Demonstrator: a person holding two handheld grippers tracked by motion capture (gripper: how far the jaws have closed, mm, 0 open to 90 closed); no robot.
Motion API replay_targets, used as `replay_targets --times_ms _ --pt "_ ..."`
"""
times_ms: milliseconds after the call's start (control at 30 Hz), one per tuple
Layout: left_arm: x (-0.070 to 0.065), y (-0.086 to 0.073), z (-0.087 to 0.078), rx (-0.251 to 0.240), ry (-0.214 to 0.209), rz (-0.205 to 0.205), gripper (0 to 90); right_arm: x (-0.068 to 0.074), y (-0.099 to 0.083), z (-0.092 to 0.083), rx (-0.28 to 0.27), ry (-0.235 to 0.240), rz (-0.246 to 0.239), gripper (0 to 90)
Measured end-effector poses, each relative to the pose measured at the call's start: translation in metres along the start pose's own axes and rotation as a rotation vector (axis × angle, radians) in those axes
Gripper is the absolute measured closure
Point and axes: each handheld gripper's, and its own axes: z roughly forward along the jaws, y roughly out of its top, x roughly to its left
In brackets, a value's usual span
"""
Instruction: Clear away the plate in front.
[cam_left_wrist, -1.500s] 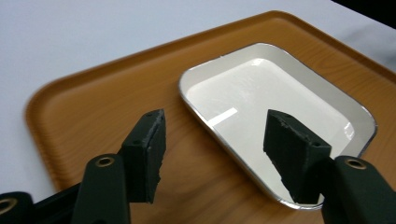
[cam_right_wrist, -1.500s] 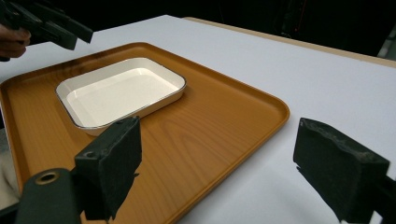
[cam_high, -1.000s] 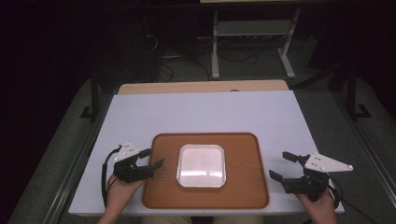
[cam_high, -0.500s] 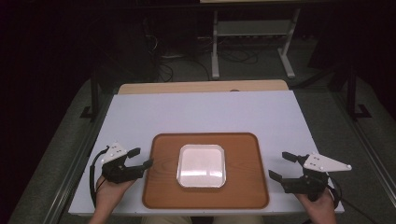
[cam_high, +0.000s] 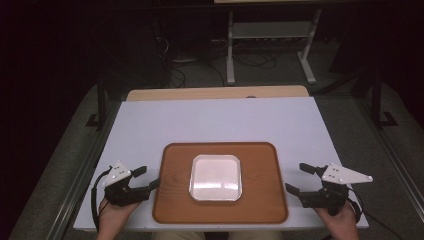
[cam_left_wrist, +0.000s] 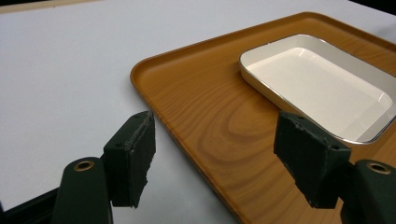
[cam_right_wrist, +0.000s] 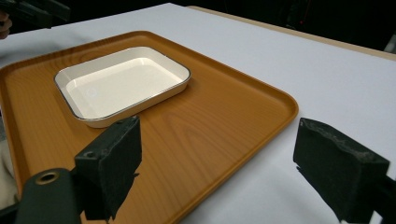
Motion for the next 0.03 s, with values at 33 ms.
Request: replay_targets --times_ms 33 --pt "-0.0001 0.0000 0.0003 0.000 0.001 0.006 29.1 0.0005 0.0005 0.0010 0.002 0.002 -0.004 14.6"
